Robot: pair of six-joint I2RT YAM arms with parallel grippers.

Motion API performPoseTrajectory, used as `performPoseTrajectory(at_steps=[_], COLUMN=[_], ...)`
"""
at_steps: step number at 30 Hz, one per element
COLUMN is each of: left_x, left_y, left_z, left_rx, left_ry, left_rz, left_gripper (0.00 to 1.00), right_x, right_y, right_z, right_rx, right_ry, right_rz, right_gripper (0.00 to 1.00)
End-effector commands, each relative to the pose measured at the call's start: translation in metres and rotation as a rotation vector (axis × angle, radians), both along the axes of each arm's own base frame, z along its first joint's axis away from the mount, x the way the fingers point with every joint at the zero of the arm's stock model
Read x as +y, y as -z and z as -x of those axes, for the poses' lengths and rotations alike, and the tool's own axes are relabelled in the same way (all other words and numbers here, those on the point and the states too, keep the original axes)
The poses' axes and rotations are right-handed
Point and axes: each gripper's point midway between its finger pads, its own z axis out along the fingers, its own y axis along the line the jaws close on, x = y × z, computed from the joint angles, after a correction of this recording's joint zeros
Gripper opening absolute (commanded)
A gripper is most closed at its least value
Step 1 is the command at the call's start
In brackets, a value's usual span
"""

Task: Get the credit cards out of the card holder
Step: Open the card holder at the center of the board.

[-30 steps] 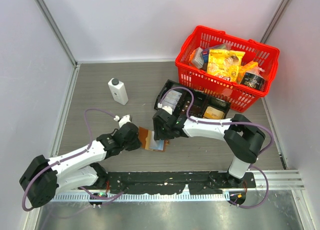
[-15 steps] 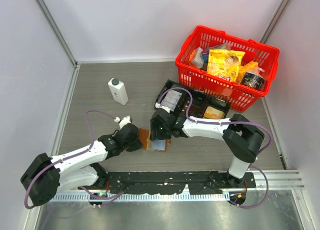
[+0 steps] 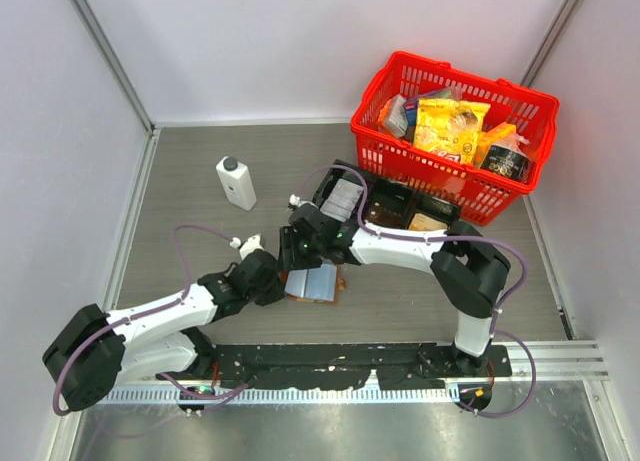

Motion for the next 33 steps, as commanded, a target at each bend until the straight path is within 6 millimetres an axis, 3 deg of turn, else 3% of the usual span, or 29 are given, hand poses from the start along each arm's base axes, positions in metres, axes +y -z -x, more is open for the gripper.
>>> performPoseTrajectory(at_steps=[1,4,7,11,15,26,33], left_x=[-0.001,0.0,-0.001,-0.002,-0.003,-0.006,-0.009], left_y=[0.006,0.009,0.011,0.011,0.011,0.011,0.014], left_z=[-0.003,-0.004,-0.004,-0.006,-0.005,-0.004,-0.002], left_rx=[-0.004,0.001,0.007,0.008,0.011,0.023,0.041], left_ry=[-0.036,-0.061,-0.078,-0.101,-0.12,-0.138,-0.137], left_rz=[0.032,0.032,0.041,0.061,0.085,0.121,0.135], left_gripper=[0.0,0.0,0.0,0.0,0.0,0.0,0.0], right_x=[0.026,0.011,-0.026,-0.064,-0.093,-0.093,-0.083], right_y=[-0.029,-0.041,-0.043,-0.044,-0.026,0.005,0.009], right_z=[-0.011,-0.019,-0.031,-0.028,-0.02,-0.01,-0.008], right_rx=[-0.05,-0.092,-0.159,-0.185,-0.167,-0.107,-0.092], right_ry=[-0.062,-0.023,0.094,0.207,0.296,0.306,0.284], right_rz=[-0.052,0.013,0.134,0.196,0.232,0.213,0.17], right_gripper=[0.53,0.53,0.55,0.58,0.63,0.65,0.63])
